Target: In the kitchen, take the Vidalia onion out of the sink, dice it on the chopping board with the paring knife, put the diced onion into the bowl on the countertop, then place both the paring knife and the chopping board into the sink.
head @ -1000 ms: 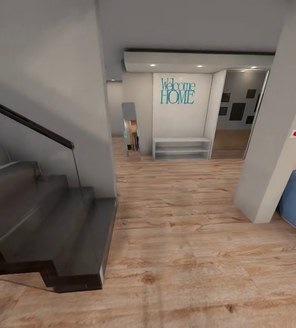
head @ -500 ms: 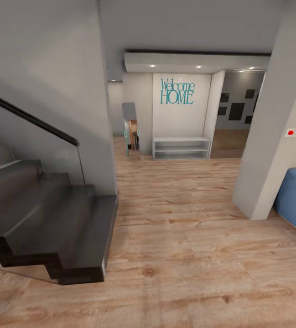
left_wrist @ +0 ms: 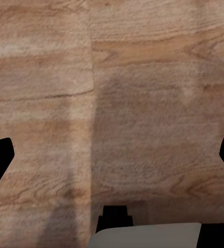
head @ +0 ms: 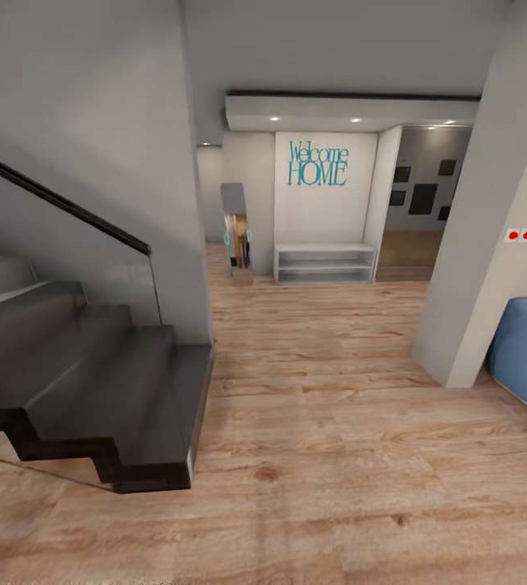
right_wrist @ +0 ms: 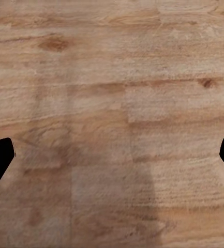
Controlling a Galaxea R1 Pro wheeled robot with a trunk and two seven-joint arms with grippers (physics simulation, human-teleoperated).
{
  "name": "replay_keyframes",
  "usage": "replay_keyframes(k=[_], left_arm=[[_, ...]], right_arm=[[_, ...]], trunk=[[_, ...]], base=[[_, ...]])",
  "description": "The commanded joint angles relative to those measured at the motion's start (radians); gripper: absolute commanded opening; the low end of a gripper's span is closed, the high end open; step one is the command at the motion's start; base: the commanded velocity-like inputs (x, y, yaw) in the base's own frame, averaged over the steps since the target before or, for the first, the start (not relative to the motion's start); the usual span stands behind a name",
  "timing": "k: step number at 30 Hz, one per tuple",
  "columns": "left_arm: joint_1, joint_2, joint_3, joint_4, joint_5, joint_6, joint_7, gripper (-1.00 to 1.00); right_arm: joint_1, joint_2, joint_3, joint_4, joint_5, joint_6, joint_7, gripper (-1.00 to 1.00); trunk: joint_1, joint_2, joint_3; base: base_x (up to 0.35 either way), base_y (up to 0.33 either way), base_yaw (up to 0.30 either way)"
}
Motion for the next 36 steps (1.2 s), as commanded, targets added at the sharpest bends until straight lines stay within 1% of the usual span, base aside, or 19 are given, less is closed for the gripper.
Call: replay_keyframes(k=[1, 7, 13, 36], left_arm=[[0.0, 0.0, 0.0, -0.001, 0.0, -0.002, -0.001, 1.0], [0.0, 0.0, -0.001, 0.002, -0.001, -0.002, 0.0, 1.0], [0.0, 0.0, -0.002, 0.002, -0.003, -0.002, 0.0, 1.0], [0.0, 0.001, -0.001, 0.012, -0.006, -0.003, 0.001, 1.0]], right_arm=[[0.0, 0.0, 0.0, 0.0, 0.0, -0.003, -0.001, 1.0], [0.0, 0.001, 0.0, 0.0, 0.0, -0.005, -0.001, 1.0], [0.001, 0.002, 0.0, 0.0, 0.0, -0.007, -0.001, 1.0], [0.0, 0.002, 0.001, 0.001, 0.001, -0.009, -0.001, 1.0]], trunk=[[0.0, 0.0, -0.001], [0.0, 0.0, -0.001], [0.0, 0.0, -0.001], [0.0, 0.0, -0.001]], base=[[-0.007, 0.0, 0.181], [-0.024, 0.0, 0.231], [-0.229, -0.063, 0.254], [-0.262, -0.22, 0.256]])
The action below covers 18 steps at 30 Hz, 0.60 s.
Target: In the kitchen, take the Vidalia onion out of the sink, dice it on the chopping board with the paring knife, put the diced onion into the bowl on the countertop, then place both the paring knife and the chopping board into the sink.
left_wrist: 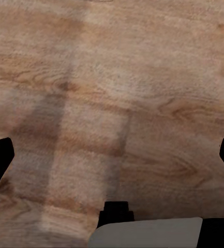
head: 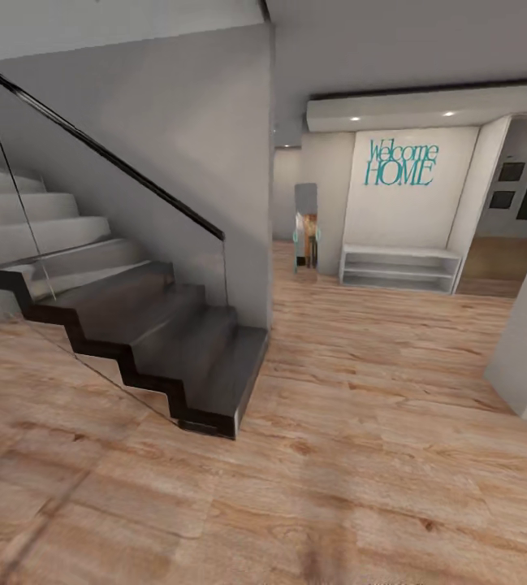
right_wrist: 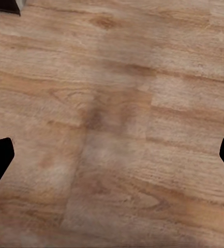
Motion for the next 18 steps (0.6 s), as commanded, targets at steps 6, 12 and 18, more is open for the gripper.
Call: replay_keyframes(k=[6, 12, 18], left_arm=[[0.0, 0.0, 0.0, 0.009, -0.001, -0.002, 0.0, 1.0], [0.0, -0.001, 0.0, 0.01, -0.001, -0.002, 0.0, 1.0], [0.0, -0.001, 0.0, 0.01, -0.001, -0.002, 0.0, 1.0]], right_arm=[[0.0, 0.0, 0.0, 0.0, 0.001, -0.006, -0.001, 1.0], [0.0, 0.001, 0.0, 0.001, 0.0, -0.007, -0.001, 1.0], [-0.001, 0.001, -0.001, 0.001, 0.001, -0.007, -0.001, 1.0]], trunk=[[-0.001, 0.0, -0.001], [-0.001, 0.0, -0.001], [-0.001, 0.0, -0.001]], base=[[-0.258, -0.214, 0.256], [-0.258, -0.214, 0.256], [-0.258, -0.214, 0.256]])
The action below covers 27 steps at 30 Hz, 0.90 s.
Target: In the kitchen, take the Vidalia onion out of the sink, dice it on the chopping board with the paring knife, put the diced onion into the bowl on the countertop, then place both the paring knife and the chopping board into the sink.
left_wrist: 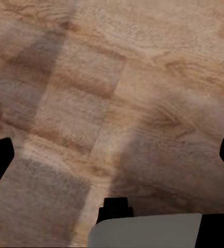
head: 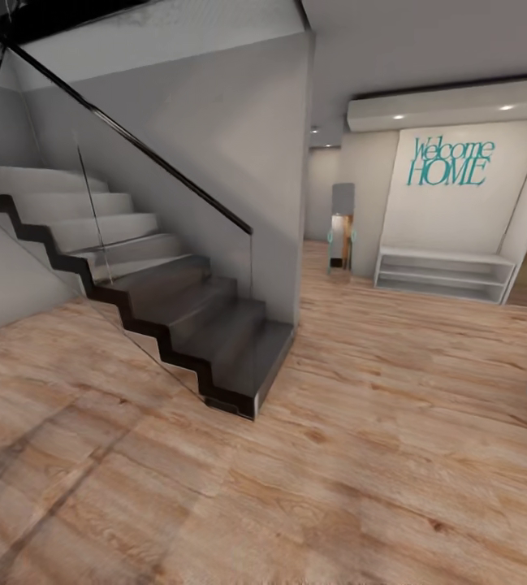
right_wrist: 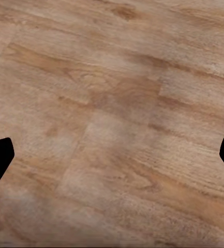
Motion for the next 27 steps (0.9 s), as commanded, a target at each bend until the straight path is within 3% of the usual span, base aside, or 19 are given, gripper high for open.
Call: replay_keyframes(k=[1, 19, 27], left_arm=[[0.0, 0.0, 0.0, -0.001, -0.001, -0.002, 0.0, 1.0], [0.0, 0.0, 0.0, 0.001, -0.001, -0.002, 0.0, 1.0], [0.0, 0.0, 0.0, 0.001, 0.0, -0.002, 0.0, 1.0]], right_arm=[[0.0, 0.0, 0.0, 0.0, 0.0, -0.003, -0.001, 1.0], [0.0, 0.001, 0.001, 0.001, 0.0, -0.003, -0.001, 1.0], [-0.001, 0.001, 0.001, 0.001, 0.001, -0.003, -0.001, 1.0]], trunk=[[-0.001, -0.001, -0.001], [-0.001, -0.001, -0.001], [-0.001, -0.001, -0.001]], base=[[-0.258, -0.214, 0.257], [-0.252, -0.208, 0.265], [-0.044, -0.031, 0.277]])
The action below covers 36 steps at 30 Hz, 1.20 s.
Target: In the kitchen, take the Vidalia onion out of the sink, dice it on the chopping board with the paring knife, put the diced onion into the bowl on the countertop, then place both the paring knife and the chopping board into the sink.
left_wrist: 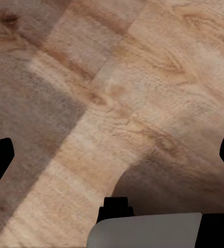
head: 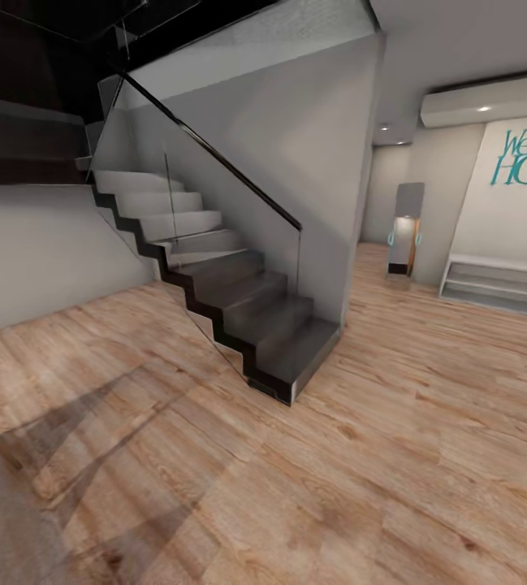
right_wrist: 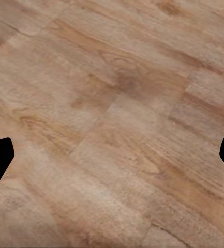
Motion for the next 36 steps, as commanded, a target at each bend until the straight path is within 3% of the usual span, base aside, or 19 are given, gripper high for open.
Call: replay_keyframes(k=[1, 11, 28, 36], left_arm=[[0.0, 0.0, 0.0, -0.001, -0.001, -0.002, 0.0, 1.0], [0.0, 0.0, 0.0, -0.001, -0.001, -0.002, 0.0, 1.0], [0.0, 0.0, 0.0, 0.006, -0.001, -0.002, 0.0, 1.0], [0.0, 0.001, 0.003, 0.007, 0.0, -0.002, 0.0, 1.0]], right_arm=[[0.0, 0.0, 0.0, 0.001, 0.0, -0.003, -0.001, 1.0], [0.0, 0.0, 0.0, 0.001, 0.001, -0.003, -0.002, 1.0], [0.001, 0.0, 0.001, 0.001, -0.001, -0.003, -0.001, 1.0], [0.0, 0.0, 0.0, 0.001, 0.0, -0.003, -0.001, 1.0]], trunk=[[0.0, 0.0, -0.001], [0.0, 0.0, -0.001], [0.0, 0.0, -0.001], [0.0, 0.0, -0.001]], base=[[-0.005, -0.003, 0.278], [-0.026, -0.001, 0.278], [-0.282, 0.0, 0.278], [-0.049, 0.0, 0.278]])
